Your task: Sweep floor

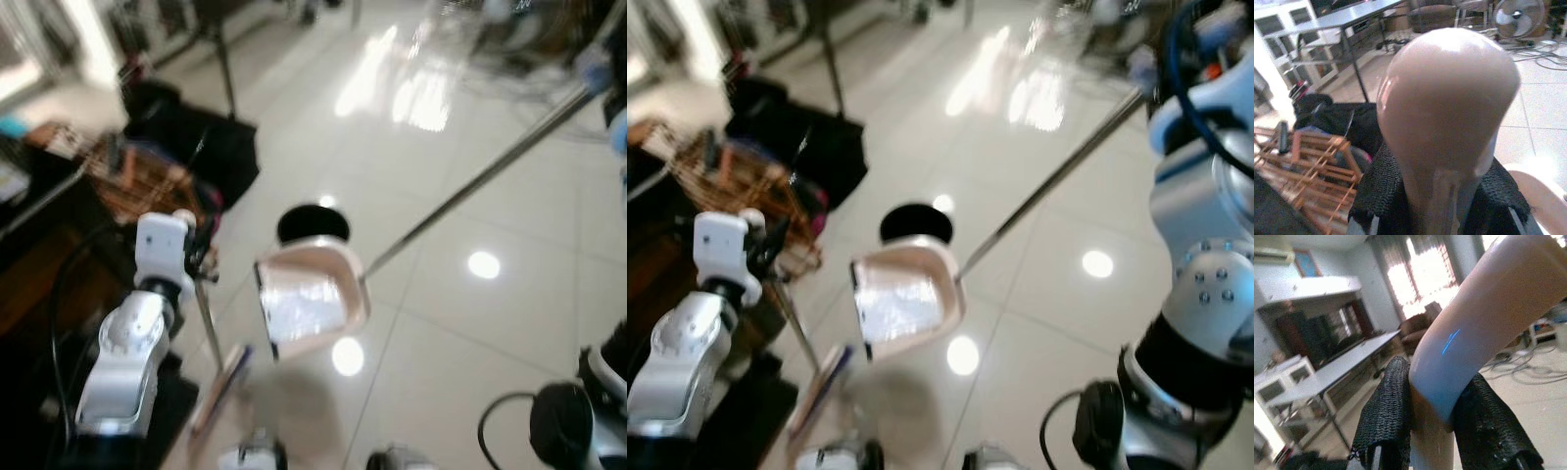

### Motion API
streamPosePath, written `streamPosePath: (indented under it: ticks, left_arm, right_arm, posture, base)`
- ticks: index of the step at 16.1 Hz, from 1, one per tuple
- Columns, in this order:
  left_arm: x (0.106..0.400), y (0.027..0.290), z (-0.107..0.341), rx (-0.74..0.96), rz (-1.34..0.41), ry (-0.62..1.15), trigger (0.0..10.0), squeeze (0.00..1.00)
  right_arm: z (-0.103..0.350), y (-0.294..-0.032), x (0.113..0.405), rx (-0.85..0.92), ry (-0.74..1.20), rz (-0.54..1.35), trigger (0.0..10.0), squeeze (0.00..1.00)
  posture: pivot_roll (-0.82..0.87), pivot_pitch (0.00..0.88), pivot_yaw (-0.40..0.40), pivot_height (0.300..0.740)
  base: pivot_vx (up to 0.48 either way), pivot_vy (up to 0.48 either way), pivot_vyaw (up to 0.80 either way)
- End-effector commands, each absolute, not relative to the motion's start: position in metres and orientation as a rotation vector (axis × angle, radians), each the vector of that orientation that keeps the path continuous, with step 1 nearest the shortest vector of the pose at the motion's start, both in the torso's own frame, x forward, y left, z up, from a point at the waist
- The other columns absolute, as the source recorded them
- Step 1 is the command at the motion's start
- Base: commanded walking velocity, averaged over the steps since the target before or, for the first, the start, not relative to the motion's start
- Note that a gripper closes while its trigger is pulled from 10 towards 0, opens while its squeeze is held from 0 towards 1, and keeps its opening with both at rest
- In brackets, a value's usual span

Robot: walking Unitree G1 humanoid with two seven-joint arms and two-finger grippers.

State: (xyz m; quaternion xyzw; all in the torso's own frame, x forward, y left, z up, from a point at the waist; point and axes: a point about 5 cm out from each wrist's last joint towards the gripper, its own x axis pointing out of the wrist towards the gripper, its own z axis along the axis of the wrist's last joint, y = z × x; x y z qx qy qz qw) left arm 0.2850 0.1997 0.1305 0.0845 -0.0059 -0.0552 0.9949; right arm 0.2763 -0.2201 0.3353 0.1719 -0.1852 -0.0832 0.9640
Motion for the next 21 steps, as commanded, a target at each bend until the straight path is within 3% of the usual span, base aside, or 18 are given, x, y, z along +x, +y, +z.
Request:
streamPosePath:
  ticks: [1, 10, 15, 21]
  left_arm:
    - [0.284, 0.192, 0.14, 0.171, -0.134, -0.056, 10.0, 0.0]
    - [0.284, 0.194, 0.137, 0.17, -0.128, -0.05, 10.0, 0.0]
    - [0.279, 0.2, 0.133, 0.164, -0.102, -0.038, 10.0, 0.0]
    - [0.279, 0.205, 0.132, 0.173, -0.085, -0.032, 10.0, 0.0]
  right_arm:
    - [0.344, -0.227, 0.271, 0.365, -0.431, -0.187, 10.0, 0.0]
    - [0.35, -0.233, 0.271, 0.349, -0.45, -0.18, 10.0, 0.0]
    - [0.344, -0.246, 0.274, 0.461, -0.451, -0.247, 10.0, 0.0]
    - [0.345, -0.243, 0.278, 0.397, -0.439, -0.227, 10.0, 0.0]
  posture:
    - [-0.04, 0.112, 0.03, 0.74]
    - [-0.05, 0.094, 0.024, 0.74]
    - [-0.04, 0.089, 0.014, 0.74]
    - [-0.04, 0.085, 0.009, 0.74]
  base:
    - [0.352, 0.0, -0.43]
    - [0.354, 0.0, 0.0]
    - [0.354, 0.0, 0.0]
    - [0.353, 0.0, 0.0]
